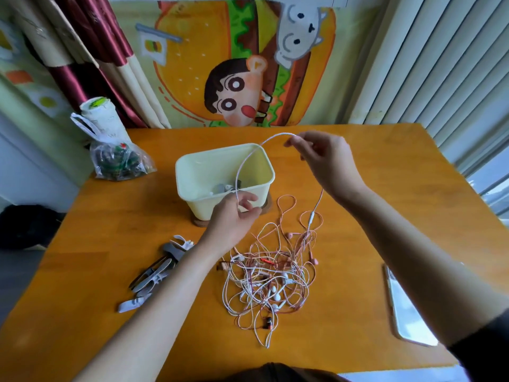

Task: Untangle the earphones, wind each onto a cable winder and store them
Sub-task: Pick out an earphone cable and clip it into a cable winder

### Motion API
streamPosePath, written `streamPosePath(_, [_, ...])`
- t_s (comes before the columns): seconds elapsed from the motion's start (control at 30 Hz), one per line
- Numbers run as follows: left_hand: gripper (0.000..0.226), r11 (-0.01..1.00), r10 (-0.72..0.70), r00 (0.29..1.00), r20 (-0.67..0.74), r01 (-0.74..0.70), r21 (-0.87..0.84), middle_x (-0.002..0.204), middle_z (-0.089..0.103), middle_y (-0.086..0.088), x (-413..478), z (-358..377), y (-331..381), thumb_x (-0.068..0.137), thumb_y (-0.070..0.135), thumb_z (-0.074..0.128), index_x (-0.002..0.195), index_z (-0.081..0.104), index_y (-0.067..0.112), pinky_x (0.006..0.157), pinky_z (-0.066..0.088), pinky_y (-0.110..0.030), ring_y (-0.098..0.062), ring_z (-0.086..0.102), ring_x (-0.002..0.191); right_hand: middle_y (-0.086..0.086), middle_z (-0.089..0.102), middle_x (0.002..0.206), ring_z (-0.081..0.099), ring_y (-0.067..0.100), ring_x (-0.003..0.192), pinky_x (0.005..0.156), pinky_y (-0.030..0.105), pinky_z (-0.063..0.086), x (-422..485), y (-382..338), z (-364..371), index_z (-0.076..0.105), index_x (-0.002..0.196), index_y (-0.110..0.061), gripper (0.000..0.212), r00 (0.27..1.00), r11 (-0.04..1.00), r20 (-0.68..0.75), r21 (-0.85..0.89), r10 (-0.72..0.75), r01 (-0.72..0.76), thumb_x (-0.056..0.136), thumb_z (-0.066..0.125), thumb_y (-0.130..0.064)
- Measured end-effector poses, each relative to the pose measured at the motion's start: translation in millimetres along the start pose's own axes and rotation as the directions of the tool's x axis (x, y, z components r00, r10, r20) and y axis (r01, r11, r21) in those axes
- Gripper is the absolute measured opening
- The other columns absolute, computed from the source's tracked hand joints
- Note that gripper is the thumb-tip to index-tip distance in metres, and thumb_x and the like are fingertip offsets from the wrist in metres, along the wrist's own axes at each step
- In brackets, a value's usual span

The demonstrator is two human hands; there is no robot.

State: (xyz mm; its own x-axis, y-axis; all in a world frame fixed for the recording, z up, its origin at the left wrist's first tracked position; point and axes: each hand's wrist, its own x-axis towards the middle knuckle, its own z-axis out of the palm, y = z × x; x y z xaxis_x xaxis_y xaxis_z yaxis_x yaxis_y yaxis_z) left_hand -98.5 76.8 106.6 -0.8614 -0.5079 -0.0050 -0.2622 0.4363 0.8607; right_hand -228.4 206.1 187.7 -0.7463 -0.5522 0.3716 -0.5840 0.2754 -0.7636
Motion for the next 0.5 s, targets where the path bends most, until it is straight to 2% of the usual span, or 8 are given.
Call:
streamPosePath(0.07, [0.016,0.990,0.028,0.999,0.041,-0.022,-0.140,0.080,0.055,0.009,-3,7,14,0.088,0.015,0.065,0.104,0.063,0.017,0.050,0.033,-0.009,0.002,0.044,0.045,-0.019,0.052,0.057,0.052,-0.008,0.054,0.054,0.007,0.037,-2,-6,8,0.071,0.087,-0.019,0.019,0.998,1.000,0.065,-0.017,-0.006,0.007,0.093,0.056,-0.030])
streamPosePath(0.13, [0.017,0.969,0.042,0.996,0.077,-0.022,-0.245,0.075,0.054,0.010,-6,14,24,0.088,0.015,0.067,0.104,0.064,0.018,0.049,0.032,-0.013,-0.001,0.038,0.045,-0.018,0.056,0.060,0.054,-0.007,0.053,0.054,0.008,0.040,-8,-6,19,0.072,0.087,-0.018,0.020,0.990,1.000,0.138,-0.028,0.008,-0.004,0.094,0.057,-0.029])
streamPosePath(0.27, [0.004,0.966,0.038,0.993,0.111,-0.009,-0.257,0.064,0.056,0.008,-10,26,31,0.088,0.020,0.067,0.090,0.068,0.017,0.056,0.033,-0.018,-0.006,0.043,0.057,-0.004,0.070,0.083,0.059,0.001,0.066,0.064,0.014,0.045,-19,-3,37,0.075,0.093,-0.015,0.024,0.968,0.995,0.248,-0.100,0.030,-0.005,0.092,0.059,-0.032])
streamPosePath(0.33, [0.014,0.968,0.025,0.998,0.059,-0.009,-0.252,0.058,0.059,0.008,-13,28,30,0.090,0.019,0.064,0.077,0.068,0.018,0.055,0.035,-0.022,-0.005,0.047,0.055,0.002,0.072,0.090,0.062,0.007,0.073,0.072,0.022,0.049,-20,-1,41,0.074,0.096,-0.012,0.026,0.963,0.995,0.266,-0.092,0.051,-0.028,0.093,0.057,-0.031])
streamPosePath(0.43, [0.025,0.966,-0.021,0.999,-0.047,0.008,-0.259,0.074,0.070,-0.001,-15,23,28,0.093,0.018,0.059,0.074,0.069,0.030,0.067,0.046,-0.029,-0.021,0.062,0.070,0.006,0.069,0.091,0.064,0.014,0.084,0.082,0.025,0.051,-21,13,44,0.066,0.107,-0.004,0.027,0.952,0.982,0.262,0.060,0.158,-0.179,0.100,0.042,-0.015])
streamPosePath(0.47, [0.022,0.967,-0.037,0.996,-0.079,0.016,-0.255,0.077,0.070,-0.004,-16,19,26,0.094,0.020,0.058,0.078,0.071,0.028,0.068,0.046,-0.028,-0.023,0.062,0.073,0.010,0.069,0.095,0.063,0.015,0.086,0.081,0.020,0.050,-24,22,44,0.062,0.113,-0.001,0.027,0.938,0.978,0.293,0.043,0.184,-0.205,0.100,0.038,-0.006])
streamPosePath(0.5, [0.020,0.967,-0.050,0.993,-0.111,0.020,-0.255,0.075,0.069,-0.003,-16,15,24,0.095,0.021,0.057,0.082,0.072,0.024,0.068,0.045,-0.024,-0.017,0.062,0.072,0.014,0.068,0.103,0.063,0.016,0.089,0.078,0.013,0.048,-30,30,46,0.058,0.118,0.000,0.031,0.911,0.977,0.357,-0.021,0.207,-0.214,0.096,0.036,0.004])
